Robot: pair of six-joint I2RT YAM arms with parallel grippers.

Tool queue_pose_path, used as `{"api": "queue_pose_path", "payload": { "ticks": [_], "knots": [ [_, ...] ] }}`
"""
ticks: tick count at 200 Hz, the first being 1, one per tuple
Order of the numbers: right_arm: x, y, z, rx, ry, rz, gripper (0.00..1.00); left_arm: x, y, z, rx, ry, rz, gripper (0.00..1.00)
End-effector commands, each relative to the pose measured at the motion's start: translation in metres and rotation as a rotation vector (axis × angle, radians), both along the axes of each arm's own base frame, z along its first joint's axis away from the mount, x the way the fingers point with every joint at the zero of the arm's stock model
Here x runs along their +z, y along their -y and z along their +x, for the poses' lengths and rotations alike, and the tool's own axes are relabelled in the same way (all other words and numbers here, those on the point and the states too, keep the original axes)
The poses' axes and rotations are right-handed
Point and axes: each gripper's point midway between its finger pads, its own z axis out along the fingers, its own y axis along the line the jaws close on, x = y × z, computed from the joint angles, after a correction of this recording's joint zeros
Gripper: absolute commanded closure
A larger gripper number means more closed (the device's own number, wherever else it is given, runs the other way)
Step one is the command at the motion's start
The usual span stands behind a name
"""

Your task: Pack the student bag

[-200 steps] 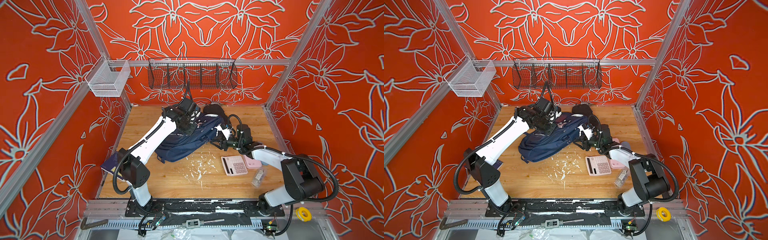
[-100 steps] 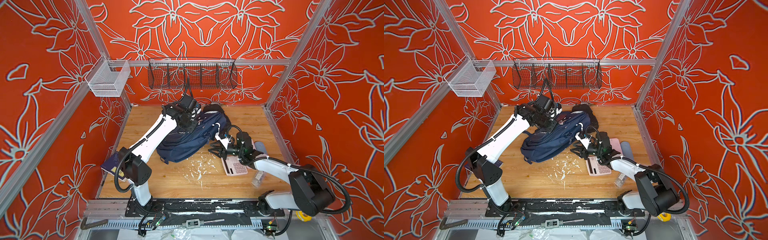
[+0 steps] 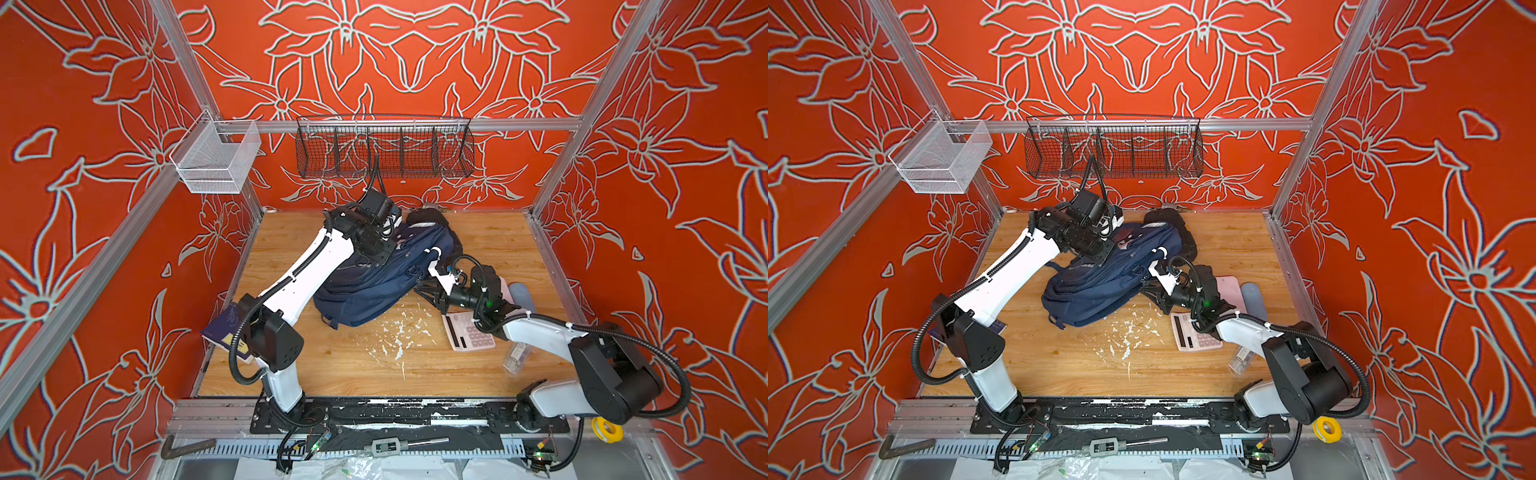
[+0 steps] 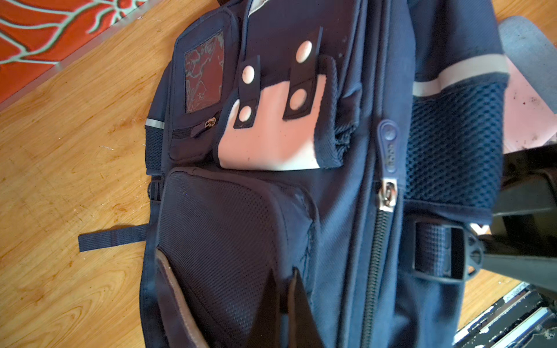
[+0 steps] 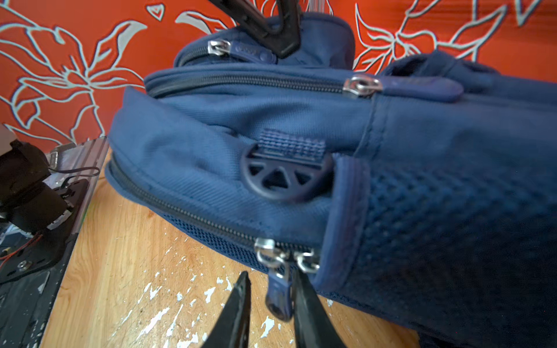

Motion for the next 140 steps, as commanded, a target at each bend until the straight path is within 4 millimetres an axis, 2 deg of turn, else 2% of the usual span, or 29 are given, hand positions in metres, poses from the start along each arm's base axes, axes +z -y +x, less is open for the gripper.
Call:
{"api": "queue_pose_path", "payload": {
  "ticks": [1, 41, 72, 100, 113, 140],
  "knots": [
    [0.009, -0.003, 0.005, -0.009, 0.038, 0.019, 0.78, 0.041, 0.009, 0.012, 0.002, 0.127, -0.085, 1.00],
    [0.014, -0.006, -0.002, 0.026, 0.037, 0.045, 0.86, 0.041, 0.008, 0.013, 0.022, 0.122, -0.089, 1.00],
    [0.010, -0.002, -0.001, -0.005, 0.011, 0.027, 1.00, 0.041, 0.003, 0.017, 0.073, 0.112, -0.087, 1.00],
    [0.003, 0.020, 0.024, -0.209, -0.072, -0.089, 1.00, 0.037, -0.004, 0.010, 0.154, 0.045, -0.099, 1.00],
    [0.010, 0.030, 0.038, -0.283, -0.095, -0.166, 1.00, 0.031, -0.005, 0.003, 0.211, -0.013, -0.131, 1.00],
    [0.023, 0.027, 0.050, -0.258, -0.122, -0.282, 1.00, 0.022, 0.017, -0.010, 0.293, -0.146, -0.322, 1.00]
  ]
}}
